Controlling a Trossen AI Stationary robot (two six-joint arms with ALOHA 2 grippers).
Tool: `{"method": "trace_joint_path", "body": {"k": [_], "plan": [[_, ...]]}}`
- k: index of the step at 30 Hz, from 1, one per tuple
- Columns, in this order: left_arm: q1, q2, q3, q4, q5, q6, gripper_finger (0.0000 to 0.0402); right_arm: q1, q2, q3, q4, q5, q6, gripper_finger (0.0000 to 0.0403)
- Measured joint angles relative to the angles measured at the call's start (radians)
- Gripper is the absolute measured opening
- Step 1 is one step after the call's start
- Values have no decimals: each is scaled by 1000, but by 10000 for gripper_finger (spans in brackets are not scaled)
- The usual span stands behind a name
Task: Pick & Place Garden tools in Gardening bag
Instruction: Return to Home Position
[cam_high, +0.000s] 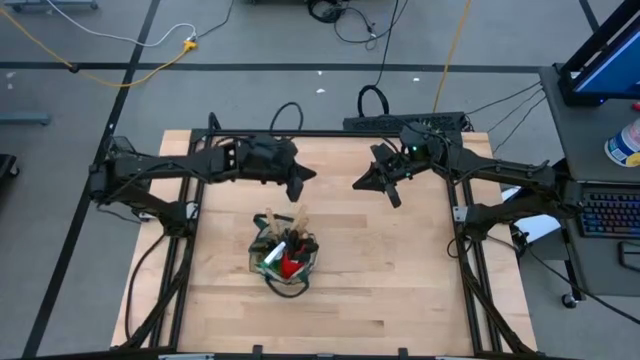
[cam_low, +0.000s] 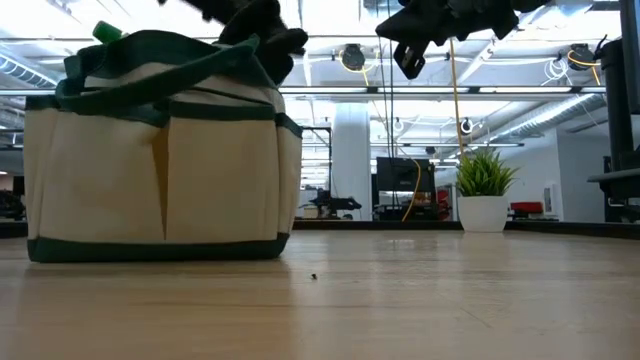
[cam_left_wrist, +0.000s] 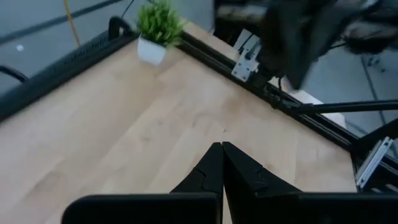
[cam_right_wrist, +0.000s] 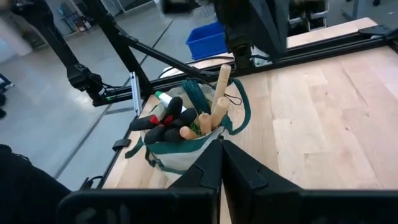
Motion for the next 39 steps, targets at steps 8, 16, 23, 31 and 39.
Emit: {"method": "trace_joint_path", "body": {"k": [8, 16, 23, 31, 39], "plan": [[-128, -24, 290, -525, -212, 2, 3, -3, -34, 0, -20, 0, -44, 1], [-350, -263, 153, -605, -460, -193, 3, -54, -152, 0, -112, -1, -104, 0], [-545, -466, -37, -585, -641, -311, 2, -66, -229, 0, -194, -3, -156, 0], [-699, -643, -222, -549, -765, -359, 3, -66, -297, 0, -305, 5, -192, 0], [-812, -816, -410, -468, -853, -407, 5, -66, -379, -99, -224, 28, -119, 0]]}}
